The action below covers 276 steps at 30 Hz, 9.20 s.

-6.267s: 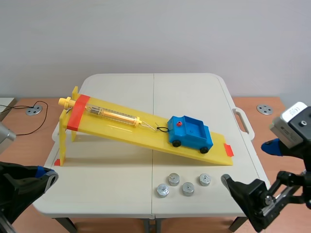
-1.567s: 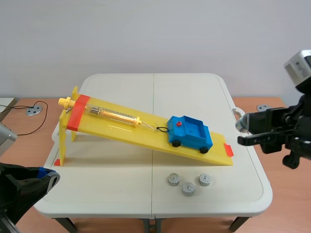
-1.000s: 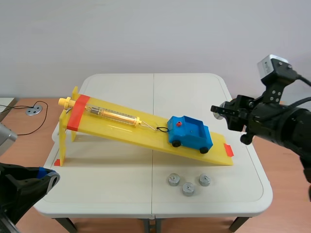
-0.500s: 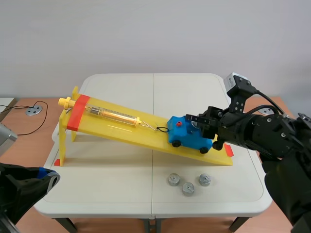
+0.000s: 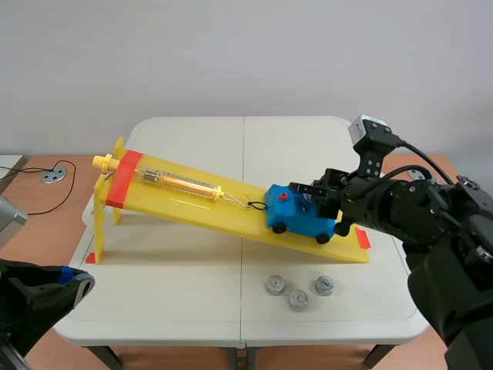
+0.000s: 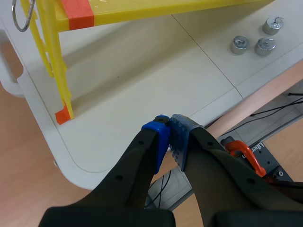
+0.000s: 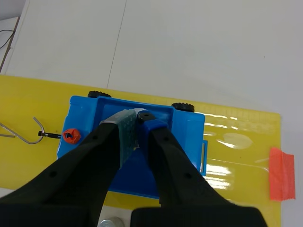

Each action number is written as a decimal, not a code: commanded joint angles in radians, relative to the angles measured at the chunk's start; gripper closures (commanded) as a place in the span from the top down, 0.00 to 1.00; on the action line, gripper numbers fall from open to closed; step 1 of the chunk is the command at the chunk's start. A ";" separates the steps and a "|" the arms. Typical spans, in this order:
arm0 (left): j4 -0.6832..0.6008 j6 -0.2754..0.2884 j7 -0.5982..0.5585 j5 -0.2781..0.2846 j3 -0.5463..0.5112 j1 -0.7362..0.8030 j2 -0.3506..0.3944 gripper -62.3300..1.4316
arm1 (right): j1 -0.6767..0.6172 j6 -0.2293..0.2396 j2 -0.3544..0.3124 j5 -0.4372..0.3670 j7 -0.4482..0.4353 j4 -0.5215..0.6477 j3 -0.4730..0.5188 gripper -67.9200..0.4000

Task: Place the four metal weights on the blue cart on the ramp.

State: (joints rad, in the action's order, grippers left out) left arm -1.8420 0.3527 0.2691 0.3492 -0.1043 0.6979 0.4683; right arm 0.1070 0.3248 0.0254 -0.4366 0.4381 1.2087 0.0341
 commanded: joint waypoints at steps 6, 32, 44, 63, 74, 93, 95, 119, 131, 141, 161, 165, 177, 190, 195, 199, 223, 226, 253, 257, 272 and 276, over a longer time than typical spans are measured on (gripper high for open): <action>-0.073 0.021 -0.085 0.074 -0.018 -0.020 -0.005 0.10 | 0.111 0.034 0.001 -0.060 -0.148 0.090 -0.009 0.29; -0.073 0.021 -0.085 0.074 -0.018 -0.020 -0.005 0.10 | -0.379 0.141 -0.407 -0.190 0.066 0.747 0.157 0.40; -0.073 0.021 -0.085 0.074 -0.018 -0.020 -0.005 0.10 | -0.456 0.135 -0.412 -0.074 0.005 0.708 0.021 0.39; -0.073 0.021 -0.085 0.074 -0.018 -0.020 -0.005 0.10 | -0.270 0.003 -0.244 0.245 -0.143 0.380 -0.298 0.39; -0.073 0.021 -0.085 0.074 -0.018 -0.020 -0.005 0.10 | -0.203 -0.050 -0.197 0.309 -0.177 0.229 -0.393 0.39; -0.073 0.021 -0.085 0.074 -0.018 -0.020 -0.005 0.10 | -0.193 -0.101 -0.187 0.340 -0.130 0.151 -0.422 0.09; -0.073 0.021 -0.085 0.074 -0.018 -0.020 -0.005 0.10 | -0.193 -0.101 -0.192 0.340 -0.124 0.145 -0.422 0.04; -0.073 0.021 -0.085 0.074 -0.018 -0.020 -0.005 0.10 | -0.445 -0.017 -0.354 -0.029 -0.009 0.696 -0.082 0.02; -0.073 0.021 -0.085 0.074 -0.018 -0.020 -0.005 0.10 | -0.326 -0.002 -0.231 -0.163 -0.018 0.700 0.094 0.02; -0.073 0.021 -0.085 0.074 -0.018 -0.020 -0.005 0.10 | -0.134 0.043 -0.135 -0.162 -0.045 0.460 0.040 0.02; -0.073 0.021 -0.085 0.074 -0.018 -0.020 -0.005 0.10 | 0.013 0.096 -0.080 -0.090 -0.124 0.201 -0.023 0.02; -0.073 0.021 -0.085 0.074 -0.018 -0.020 -0.005 0.10 | 0.012 0.096 -0.080 -0.090 -0.124 0.195 -0.023 0.03; -0.073 0.021 -0.085 0.074 -0.018 -0.026 -0.005 0.10 | 0.012 0.154 -0.084 -0.093 -0.104 0.197 -0.019 0.25; -0.073 0.021 -0.084 0.074 -0.018 -0.031 -0.005 0.10 | -0.154 0.249 -0.198 -0.232 -0.008 0.449 0.127 0.34; -0.073 0.021 -0.084 0.074 -0.018 -0.031 -0.005 0.10 | -0.257 0.254 -0.270 -0.253 0.028 0.583 0.161 0.37; -0.073 0.021 -0.084 0.074 -0.018 -0.031 -0.005 0.10 | -0.347 0.269 -0.328 -0.266 0.059 0.695 0.180 0.37; -0.073 0.021 -0.084 0.074 -0.018 -0.031 -0.005 0.10 | -0.517 0.189 -0.379 -0.048 -0.008 0.787 0.024 0.37; -0.073 0.021 -0.084 0.074 -0.018 -0.031 -0.005 0.10 | -0.469 0.161 -0.356 0.030 -0.037 0.727 -0.037 0.37; -0.073 0.021 -0.085 0.074 -0.018 -0.031 -0.005 0.10 | -0.120 -0.019 -0.127 0.352 -0.212 0.188 -0.407 0.37; -0.073 0.021 -0.084 0.074 -0.018 -0.031 -0.005 0.10 | -0.096 -0.027 -0.112 0.359 -0.222 0.141 -0.436 0.37; -0.073 0.021 -0.085 0.074 -0.018 -0.031 -0.005 0.10 | -0.088 -0.105 -0.100 0.366 -0.193 0.084 -0.462 0.31; -0.073 0.021 -0.085 0.074 -0.018 -0.031 -0.005 0.10 | -0.090 -0.122 -0.100 0.366 -0.173 0.061 -0.462 0.25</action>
State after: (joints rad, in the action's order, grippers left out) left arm -1.8420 0.3527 0.2806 0.3492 -0.1043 0.6975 0.4683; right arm -0.0589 0.2451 -0.0887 -0.0483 0.3420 1.2171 -0.4400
